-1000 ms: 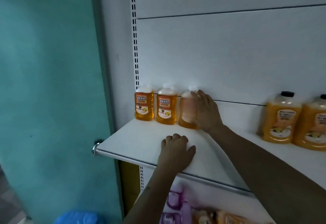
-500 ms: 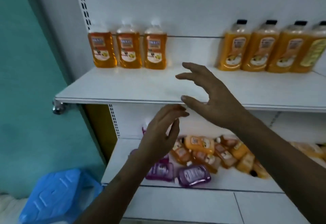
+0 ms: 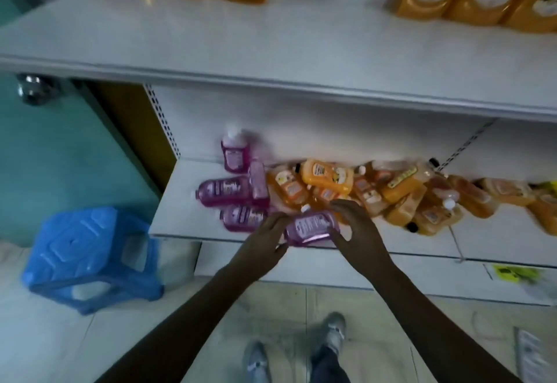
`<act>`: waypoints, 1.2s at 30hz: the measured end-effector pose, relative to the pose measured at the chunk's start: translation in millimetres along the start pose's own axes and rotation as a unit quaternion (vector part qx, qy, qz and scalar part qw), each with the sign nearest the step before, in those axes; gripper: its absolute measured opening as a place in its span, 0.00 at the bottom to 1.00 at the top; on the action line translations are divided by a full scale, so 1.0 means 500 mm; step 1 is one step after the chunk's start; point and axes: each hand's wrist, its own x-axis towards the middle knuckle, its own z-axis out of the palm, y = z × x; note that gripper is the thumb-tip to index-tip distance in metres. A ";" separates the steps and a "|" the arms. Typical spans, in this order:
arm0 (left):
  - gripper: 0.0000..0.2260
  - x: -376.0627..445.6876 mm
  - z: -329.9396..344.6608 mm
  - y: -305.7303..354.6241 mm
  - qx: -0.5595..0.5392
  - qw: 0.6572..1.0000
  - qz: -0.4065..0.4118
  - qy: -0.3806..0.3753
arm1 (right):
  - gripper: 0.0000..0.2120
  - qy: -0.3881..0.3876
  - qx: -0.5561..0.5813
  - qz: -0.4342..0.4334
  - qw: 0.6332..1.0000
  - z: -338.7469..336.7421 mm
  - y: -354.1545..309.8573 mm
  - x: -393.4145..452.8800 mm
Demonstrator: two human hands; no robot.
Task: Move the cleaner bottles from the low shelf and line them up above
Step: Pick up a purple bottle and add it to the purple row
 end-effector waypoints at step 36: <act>0.22 0.068 -0.112 0.124 -0.312 0.944 -0.068 0.088 | 0.28 -0.209 0.430 0.153 0.865 -0.061 -0.006 -0.022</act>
